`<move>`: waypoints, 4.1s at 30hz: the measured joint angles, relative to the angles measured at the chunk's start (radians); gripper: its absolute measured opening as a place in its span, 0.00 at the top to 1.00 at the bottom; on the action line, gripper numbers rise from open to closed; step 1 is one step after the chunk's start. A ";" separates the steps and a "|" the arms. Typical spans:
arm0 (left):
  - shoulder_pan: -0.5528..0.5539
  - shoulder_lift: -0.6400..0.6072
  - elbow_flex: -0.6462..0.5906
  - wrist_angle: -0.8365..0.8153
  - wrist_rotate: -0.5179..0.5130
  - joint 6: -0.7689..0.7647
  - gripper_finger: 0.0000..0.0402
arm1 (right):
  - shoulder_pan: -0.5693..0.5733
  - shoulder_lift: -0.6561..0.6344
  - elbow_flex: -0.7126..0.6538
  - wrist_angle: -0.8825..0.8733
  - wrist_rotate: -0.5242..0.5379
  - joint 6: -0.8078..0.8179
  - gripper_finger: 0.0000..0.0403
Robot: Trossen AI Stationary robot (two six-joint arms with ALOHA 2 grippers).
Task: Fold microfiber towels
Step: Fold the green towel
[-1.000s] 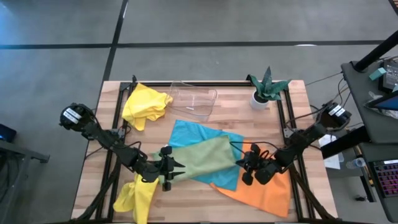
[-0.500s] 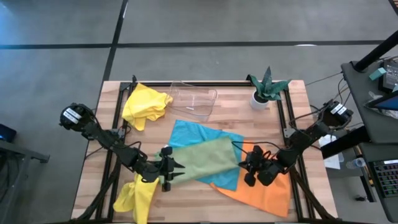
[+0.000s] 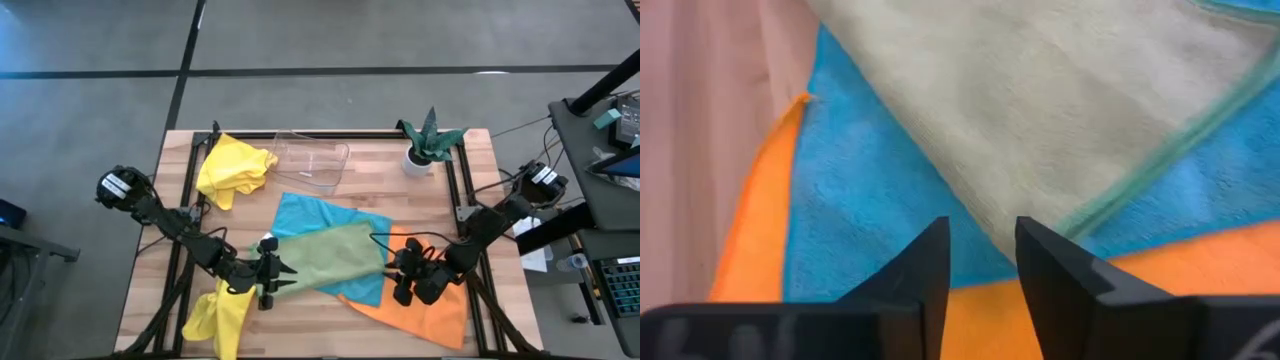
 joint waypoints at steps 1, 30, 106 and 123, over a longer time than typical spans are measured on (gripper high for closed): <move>0.000 0.000 0.000 0.000 0.000 0.000 0.75 | 0.002 -0.003 0.013 -0.031 0.000 0.007 0.72; -0.142 0.290 0.458 -0.829 0.238 -0.128 0.74 | 0.010 0.008 0.282 -0.088 0.114 -0.339 0.73; -0.076 0.271 0.474 -0.949 0.168 -0.309 1.00 | -0.062 0.353 0.336 0.573 0.263 -0.993 0.61; -0.031 0.244 0.478 -0.890 0.253 -0.308 1.00 | -0.154 0.918 1.028 0.438 0.312 -1.136 0.30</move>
